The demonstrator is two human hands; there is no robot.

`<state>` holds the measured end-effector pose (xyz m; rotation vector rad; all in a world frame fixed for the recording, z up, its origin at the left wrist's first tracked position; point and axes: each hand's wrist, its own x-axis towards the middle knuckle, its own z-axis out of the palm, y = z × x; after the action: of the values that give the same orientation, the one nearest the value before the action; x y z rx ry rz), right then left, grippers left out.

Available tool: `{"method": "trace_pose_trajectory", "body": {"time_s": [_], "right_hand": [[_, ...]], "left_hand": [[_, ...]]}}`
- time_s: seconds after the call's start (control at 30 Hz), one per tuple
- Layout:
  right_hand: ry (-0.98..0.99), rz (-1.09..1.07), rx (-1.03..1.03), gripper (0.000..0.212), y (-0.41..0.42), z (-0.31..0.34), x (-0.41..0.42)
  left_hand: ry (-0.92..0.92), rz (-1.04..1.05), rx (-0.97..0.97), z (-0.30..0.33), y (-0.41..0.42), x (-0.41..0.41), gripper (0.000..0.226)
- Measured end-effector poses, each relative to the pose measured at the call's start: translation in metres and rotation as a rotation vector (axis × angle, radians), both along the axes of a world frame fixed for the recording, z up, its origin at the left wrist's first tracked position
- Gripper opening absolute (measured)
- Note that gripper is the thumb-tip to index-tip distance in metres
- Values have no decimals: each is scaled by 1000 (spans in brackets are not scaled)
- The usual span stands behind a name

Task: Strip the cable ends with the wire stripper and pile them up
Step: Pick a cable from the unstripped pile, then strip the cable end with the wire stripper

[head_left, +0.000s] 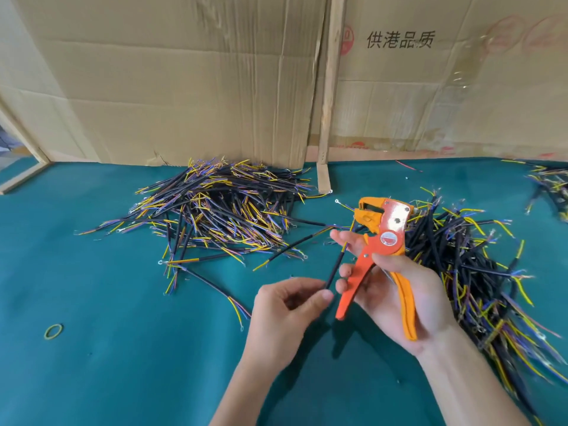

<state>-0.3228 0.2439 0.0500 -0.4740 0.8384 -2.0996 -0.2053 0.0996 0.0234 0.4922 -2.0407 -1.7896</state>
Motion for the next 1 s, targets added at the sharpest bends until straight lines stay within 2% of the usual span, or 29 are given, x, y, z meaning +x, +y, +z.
{"method": "trace_pose_trajectory", "body": {"time_s": [0.13, 0.27, 0.43, 0.57, 0.67, 0.83, 1.0], "right_hand": [[12, 0, -32, 77, 5, 2, -5], [7, 14, -79, 75, 10, 2, -9], [12, -18, -66, 75, 14, 1, -14], [-11, -75, -59, 66, 15, -3, -18], [-32, -135, -22, 49, 13, -4, -17], [-53, -172, 76, 61, 9, -2, -14], [-99, -34, 201, 47, -4, 0, 5]], "left_hand": [[-31, -56, -84, -2, 0, 13, 11], [-84, -89, -50, -7, -2, 26, 17], [-48, 31, -45, -12, 1, 27, 22], [24, 140, -31, -14, 1, 24, 15], [120, 261, 94, -12, 0, 25, 13], [267, 453, 301, 14, -9, 4, 24], [466, 725, 525, 60, -31, -35, 27]]}}
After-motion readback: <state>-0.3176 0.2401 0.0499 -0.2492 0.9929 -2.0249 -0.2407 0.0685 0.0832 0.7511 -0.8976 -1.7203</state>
